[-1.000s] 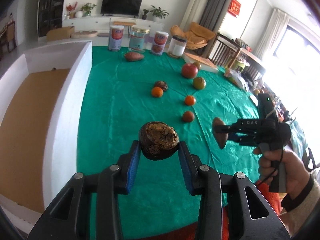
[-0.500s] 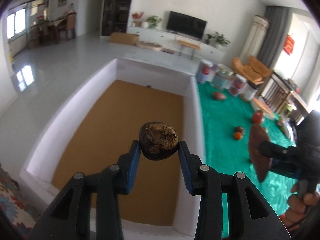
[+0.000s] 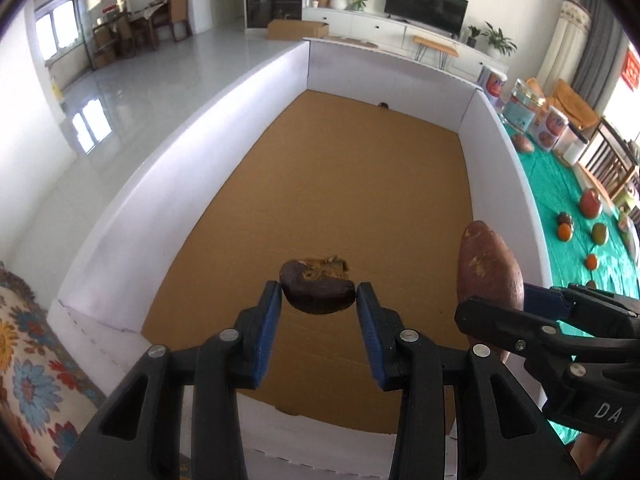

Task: Organize fruits
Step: 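Lower both held items into the box and open both tools, then withdraw both tools from the box back over the table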

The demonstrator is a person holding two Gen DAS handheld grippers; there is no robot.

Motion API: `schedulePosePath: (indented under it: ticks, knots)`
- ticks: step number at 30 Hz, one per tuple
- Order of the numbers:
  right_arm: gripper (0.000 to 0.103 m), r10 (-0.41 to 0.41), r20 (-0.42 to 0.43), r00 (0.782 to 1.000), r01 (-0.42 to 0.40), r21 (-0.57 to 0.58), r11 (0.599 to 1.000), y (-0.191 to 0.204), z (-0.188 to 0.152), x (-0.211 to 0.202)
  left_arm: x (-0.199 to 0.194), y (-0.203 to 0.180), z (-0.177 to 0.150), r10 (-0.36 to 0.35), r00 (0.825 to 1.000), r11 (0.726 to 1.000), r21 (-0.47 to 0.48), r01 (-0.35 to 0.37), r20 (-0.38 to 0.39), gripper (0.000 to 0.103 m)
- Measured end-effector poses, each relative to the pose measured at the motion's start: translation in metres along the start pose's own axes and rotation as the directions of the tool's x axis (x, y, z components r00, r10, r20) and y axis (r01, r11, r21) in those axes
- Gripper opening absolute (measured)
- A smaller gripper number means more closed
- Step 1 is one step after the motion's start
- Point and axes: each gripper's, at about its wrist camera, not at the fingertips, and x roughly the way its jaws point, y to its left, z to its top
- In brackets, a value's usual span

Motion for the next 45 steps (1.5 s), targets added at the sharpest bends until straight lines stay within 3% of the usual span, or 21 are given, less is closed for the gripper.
schedulePosePath:
  ticks: [2, 6, 8, 14, 19, 22, 26, 30, 33, 36, 38, 45]
  knots:
    - [0.043, -0.032, 0.0, 0.999, 0.032, -0.01, 0.999, 0.004, -0.001, 0.0, -0.002, 0.001, -0.001, 0.006, 1.0, 1.0, 0.0, -0.006, -0.009, 0.045]
    - [0.047, -0.057, 0.038, 0.998, 0.058, -0.029, 0.998, 0.009, -0.002, -0.016, -0.012, 0.004, 0.0, 0.032, 0.999, 0.999, -0.023, -0.032, 0.005, 0.088]
    - [0.051, -0.075, 0.074, 0.994, 0.078, -0.037, 0.996, 0.006, -0.006, -0.034, -0.02, 0.006, 0.002, 0.024, 0.999, 0.999, -0.033, -0.023, 0.029, 0.095]
    - [0.077, -0.143, 0.206, 0.968, 0.147, -0.003, 0.989, -0.03, -0.025, -0.093, -0.036, -0.014, 0.001, 0.023, 0.997, 1.0, -0.004, -0.023, 0.077, 0.095]
    - [0.088, -0.318, 0.291, 0.902, 0.302, 0.1, 0.948, -0.098, -0.074, -0.14, -0.054, -0.053, -0.001, -0.033, 0.99, 0.996, 0.085, 0.021, 0.139, 0.095]
    - [0.088, -0.464, 0.267, 0.844, 0.421, 0.203, 0.884, -0.158, -0.117, -0.164, -0.058, -0.081, -0.002, -0.058, 0.984, 0.987, 0.157, 0.031, 0.169, 0.095]
    - [0.088, -0.622, 0.175, 0.763, 0.536, 0.366, 0.76, -0.243, -0.193, -0.193, -0.05, -0.114, -0.008, -0.074, 0.979, 0.968, 0.251, 0.024, 0.192, 0.097]
    - [0.088, -0.7, 0.112, 0.706, 0.564, 0.508, 0.65, -0.301, -0.257, -0.226, -0.032, -0.136, -0.015, -0.035, 0.984, 0.952, 0.306, -0.02, 0.175, 0.097]
    - [0.088, -0.727, 0.104, 0.679, 0.554, 0.577, 0.6, -0.321, -0.286, -0.241, -0.022, -0.145, -0.019, 0.013, 0.985, 0.938, 0.338, -0.071, 0.171, 0.097]
    - [0.088, -0.722, 0.118, 0.682, 0.508, 0.633, 0.584, -0.328, -0.294, -0.249, -0.021, -0.153, -0.023, 0.068, 0.977, 0.92, 0.367, -0.14, 0.201, 0.097]
    - [0.089, -0.735, 0.127, 0.666, 0.522, 0.625, 0.581, -0.326, -0.292, -0.25, -0.02, -0.154, -0.026, 0.088, 0.975, 0.909, 0.383, -0.163, 0.206, 0.097]
    - [0.089, -0.738, 0.126, 0.663, 0.563, 0.565, 0.603, -0.319, -0.285, -0.232, -0.027, -0.146, -0.039, 0.099, 0.977, 0.902, 0.396, -0.169, 0.191, 0.097]
